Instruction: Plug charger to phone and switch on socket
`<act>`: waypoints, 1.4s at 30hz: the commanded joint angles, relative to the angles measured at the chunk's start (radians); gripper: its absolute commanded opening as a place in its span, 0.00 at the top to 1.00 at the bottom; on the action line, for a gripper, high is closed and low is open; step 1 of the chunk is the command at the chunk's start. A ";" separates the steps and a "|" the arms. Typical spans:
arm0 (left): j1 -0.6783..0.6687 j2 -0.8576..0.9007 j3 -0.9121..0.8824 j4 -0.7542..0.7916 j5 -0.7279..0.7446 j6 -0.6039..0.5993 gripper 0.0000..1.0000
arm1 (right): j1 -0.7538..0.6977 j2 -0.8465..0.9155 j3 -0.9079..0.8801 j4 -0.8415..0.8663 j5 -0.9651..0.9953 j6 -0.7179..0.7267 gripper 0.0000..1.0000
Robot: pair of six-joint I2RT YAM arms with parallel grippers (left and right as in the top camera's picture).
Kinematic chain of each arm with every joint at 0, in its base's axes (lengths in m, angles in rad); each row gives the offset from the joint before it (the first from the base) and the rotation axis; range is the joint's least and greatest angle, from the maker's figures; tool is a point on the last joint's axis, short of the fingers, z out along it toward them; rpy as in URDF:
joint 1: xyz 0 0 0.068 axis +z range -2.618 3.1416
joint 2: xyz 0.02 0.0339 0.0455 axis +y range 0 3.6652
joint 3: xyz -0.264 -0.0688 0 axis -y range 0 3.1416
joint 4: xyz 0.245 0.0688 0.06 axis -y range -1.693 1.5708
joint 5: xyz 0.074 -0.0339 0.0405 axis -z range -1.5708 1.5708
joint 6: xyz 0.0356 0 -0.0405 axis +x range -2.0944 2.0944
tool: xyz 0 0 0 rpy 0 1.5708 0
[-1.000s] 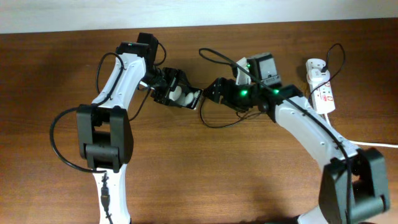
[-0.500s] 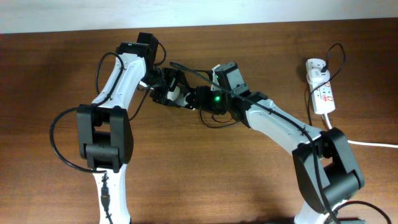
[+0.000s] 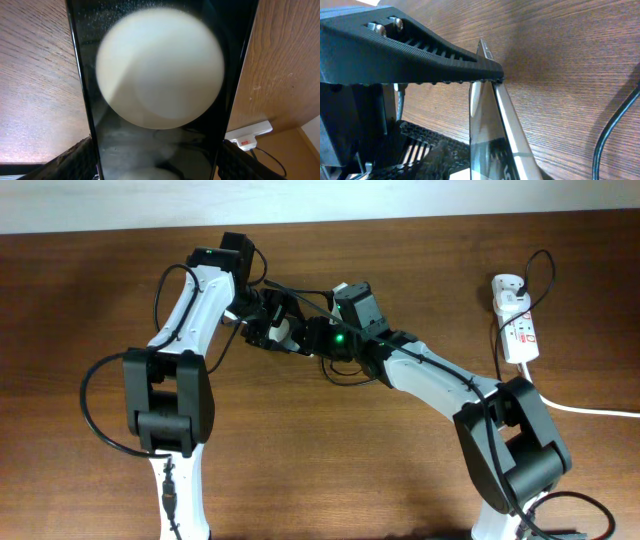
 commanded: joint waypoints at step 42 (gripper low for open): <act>0.001 0.001 0.024 0.057 0.018 -0.013 0.70 | -0.116 0.017 0.014 0.130 -0.267 0.030 0.96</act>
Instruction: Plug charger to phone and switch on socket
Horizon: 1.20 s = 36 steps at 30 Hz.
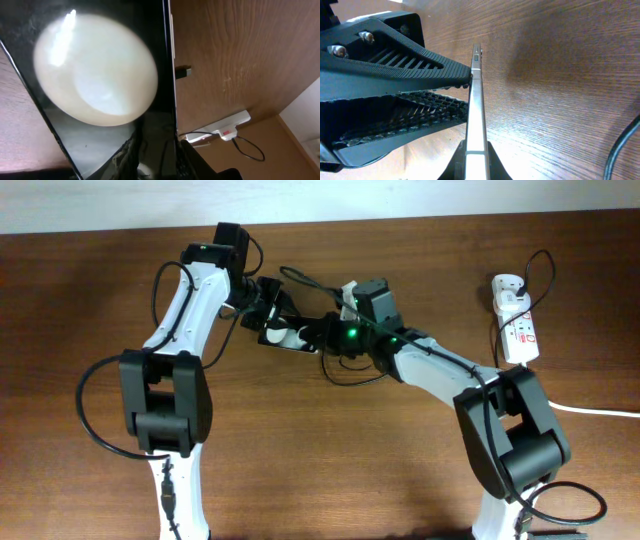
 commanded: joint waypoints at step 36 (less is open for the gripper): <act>-0.081 0.001 -0.010 0.475 0.636 0.784 0.01 | -0.672 -0.682 -0.306 -0.121 -0.274 0.072 0.96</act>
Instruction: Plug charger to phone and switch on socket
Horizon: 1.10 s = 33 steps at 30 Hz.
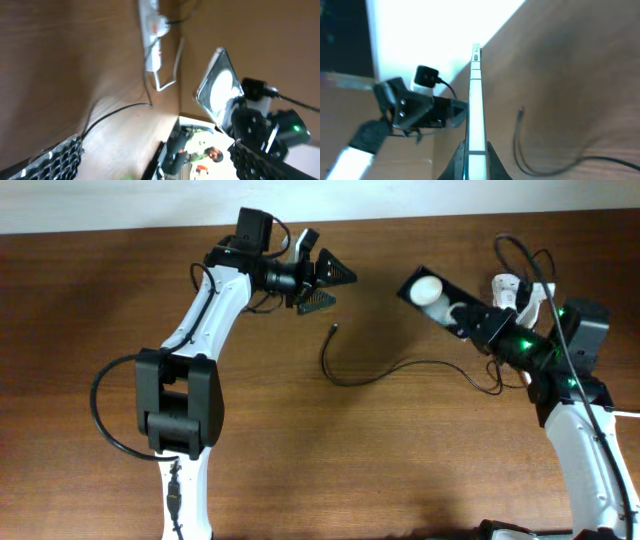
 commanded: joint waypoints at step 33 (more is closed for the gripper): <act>-0.082 0.001 0.002 0.697 0.017 -0.768 0.47 | 0.521 0.136 0.009 0.503 0.743 0.825 0.96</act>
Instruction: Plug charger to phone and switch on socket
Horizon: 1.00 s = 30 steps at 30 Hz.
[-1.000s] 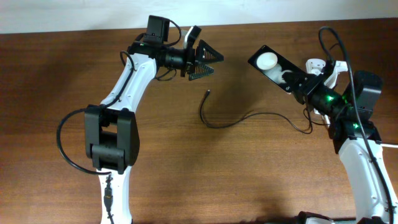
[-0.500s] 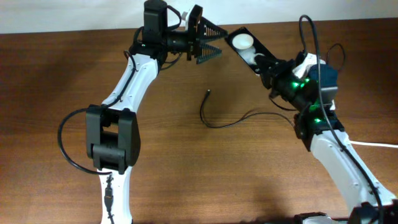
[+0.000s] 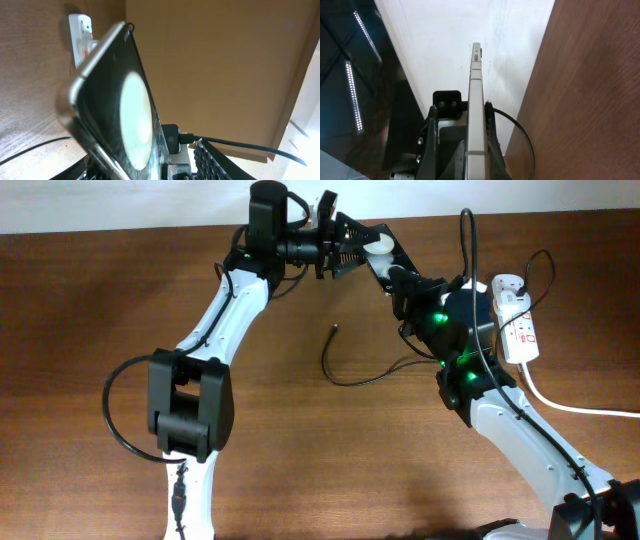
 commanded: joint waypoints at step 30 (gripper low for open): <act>0.085 0.001 0.008 -0.108 -0.074 0.104 1.00 | 0.031 0.000 0.012 -0.157 -0.010 -0.157 0.23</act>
